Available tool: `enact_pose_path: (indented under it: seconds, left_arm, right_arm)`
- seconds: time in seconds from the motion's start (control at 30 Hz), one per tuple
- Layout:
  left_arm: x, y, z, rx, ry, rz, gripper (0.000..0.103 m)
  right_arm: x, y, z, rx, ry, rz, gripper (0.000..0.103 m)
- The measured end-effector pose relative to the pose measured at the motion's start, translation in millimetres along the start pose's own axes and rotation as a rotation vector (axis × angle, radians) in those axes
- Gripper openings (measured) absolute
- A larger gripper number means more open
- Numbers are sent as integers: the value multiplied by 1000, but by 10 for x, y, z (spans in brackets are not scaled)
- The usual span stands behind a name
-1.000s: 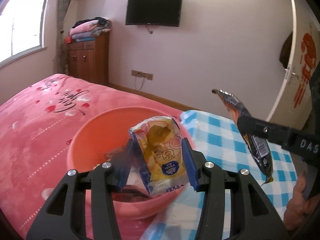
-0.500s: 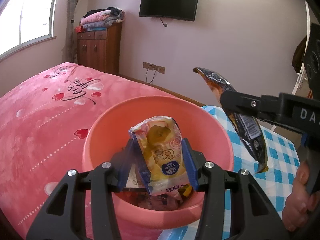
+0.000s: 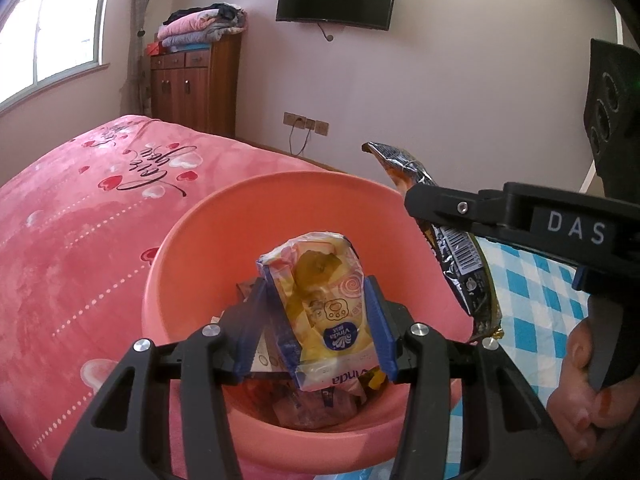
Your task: Collect trash
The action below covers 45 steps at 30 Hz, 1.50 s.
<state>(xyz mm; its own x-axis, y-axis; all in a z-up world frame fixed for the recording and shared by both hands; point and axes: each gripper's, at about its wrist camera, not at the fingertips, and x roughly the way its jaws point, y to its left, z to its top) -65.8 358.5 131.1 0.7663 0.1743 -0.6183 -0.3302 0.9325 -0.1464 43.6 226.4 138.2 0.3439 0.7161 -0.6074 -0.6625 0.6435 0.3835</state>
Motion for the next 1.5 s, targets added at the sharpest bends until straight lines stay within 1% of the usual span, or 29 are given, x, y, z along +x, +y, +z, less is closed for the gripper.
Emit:
enact_pose_path:
  seconds: [0.03, 0.07, 0.1, 0.13, 0.17, 0.2, 0.23, 0.27, 0.3, 0.33, 0.4, 0.5, 0.57, 0.87, 1.0, 1.03, 1.07, 1.27, 1.37, 1.5]
  left_arm:
    - [14, 4, 0, -3, 3, 5, 57]
    - [30, 10, 1, -6, 7, 8, 65]
    - [40, 15, -3, -10, 9, 3, 67]
    - [40, 13, -7, -8, 7, -1, 74]
    - [34, 2, -8, -2, 3, 4, 80]
    - [23, -14, -11, 7, -4, 12, 83]
    - [21, -17, -19, 13, -8, 18, 86]
    - [22, -25, -19, 17, -9, 23, 87]
    - [25, -21, -21, 14, -8, 20, 87]
    - [28, -16, -25, 8, -7, 14, 87]
    - [17, -21, -30, 4, -9, 12, 88]
    - [-5, -58, -38, 9, -13, 5, 90]
    - [-20, -82, -43, 18, -20, 12, 93]
    - [-146, -285, -61, 77, -71, 43, 95]
    - [-223, -370, -67, 92, -97, 33, 96]
    - [-234, -386, -69, 94, -102, 31, 96]
    - [-248, -405, -72, 96, -107, 29, 96]
    - [-342, -519, -85, 103, -135, 11, 96]
    - [-404, -566, -91, 110, -154, 7, 99]
    - [-483, -649, -117, 116, -169, -17, 99]
  right_arm:
    - [7, -27, -9, 16, 3, 1, 20]
    - [16, -55, -9, 28, 6, 2, 24]
    - [3, -88, -17, 47, 2, 9, 38]
    - [-30, -116, -27, 61, -10, 8, 54]
    - [-54, -141, -32, 67, -19, 3, 58]
    - [-94, -160, -42, 72, -31, 1, 61]
    - [-124, -173, -51, 74, -39, 1, 61]
    - [-180, -187, -62, 80, -54, -2, 61]
    - [-215, -203, -68, 85, -65, -5, 64]
    - [-270, -218, -77, 89, -82, -14, 71]
    - [-357, -241, -87, 88, -105, -36, 76]
    - [-477, -275, -110, 73, -135, -88, 79]
    - [-552, -306, -142, 65, -151, -129, 82]
    - [-773, -521, -339, 85, -177, -209, 82]
    - [-889, -596, -439, 86, -189, -246, 83]
    - [-917, -608, -465, 83, -192, -259, 90]
    - [-939, -617, -486, 80, -196, -268, 93]
    - [-1106, -598, -625, 37, -226, -328, 93]
    - [-1193, -583, -698, 33, -244, -343, 93]
    - [-1297, -622, -792, 47, -255, -368, 93]
